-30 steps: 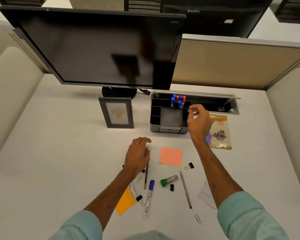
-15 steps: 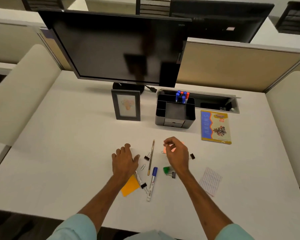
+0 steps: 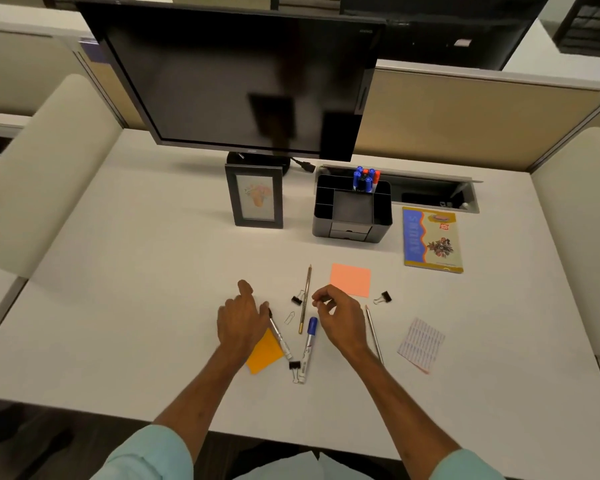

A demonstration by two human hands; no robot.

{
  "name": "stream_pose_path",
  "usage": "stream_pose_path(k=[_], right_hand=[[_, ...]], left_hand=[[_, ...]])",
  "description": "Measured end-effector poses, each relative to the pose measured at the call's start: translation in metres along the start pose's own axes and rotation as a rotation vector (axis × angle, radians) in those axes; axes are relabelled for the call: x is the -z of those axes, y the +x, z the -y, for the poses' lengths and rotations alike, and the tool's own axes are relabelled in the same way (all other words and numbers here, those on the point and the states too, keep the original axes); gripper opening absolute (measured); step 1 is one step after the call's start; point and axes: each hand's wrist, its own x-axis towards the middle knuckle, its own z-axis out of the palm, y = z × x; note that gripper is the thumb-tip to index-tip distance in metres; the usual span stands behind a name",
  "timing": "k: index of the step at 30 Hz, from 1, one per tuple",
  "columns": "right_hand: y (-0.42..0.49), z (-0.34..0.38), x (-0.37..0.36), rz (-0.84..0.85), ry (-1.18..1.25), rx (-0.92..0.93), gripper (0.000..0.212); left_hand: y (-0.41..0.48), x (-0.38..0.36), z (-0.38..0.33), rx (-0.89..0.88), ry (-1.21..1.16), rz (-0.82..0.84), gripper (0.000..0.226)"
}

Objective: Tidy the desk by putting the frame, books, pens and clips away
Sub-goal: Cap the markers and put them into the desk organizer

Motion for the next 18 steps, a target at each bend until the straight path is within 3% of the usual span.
stream_pose_path(k=[3, 9, 18], right_hand=[[0.001, 0.007, -0.007, 0.017, 0.012, 0.001, 0.016], [0.002, 0.015, -0.01, 0.061, 0.008, 0.029, 0.016], [0.022, 0.01, 0.008, 0.049, 0.105, -0.015, 0.017]], left_hand=[[-0.006, 0.0, -0.005, 0.02, -0.108, 0.059, 0.045], [-0.008, -0.006, -0.02, 0.008, -0.111, 0.098, 0.04], [0.012, 0.005, -0.022, -0.006, -0.252, 0.062, 0.025]])
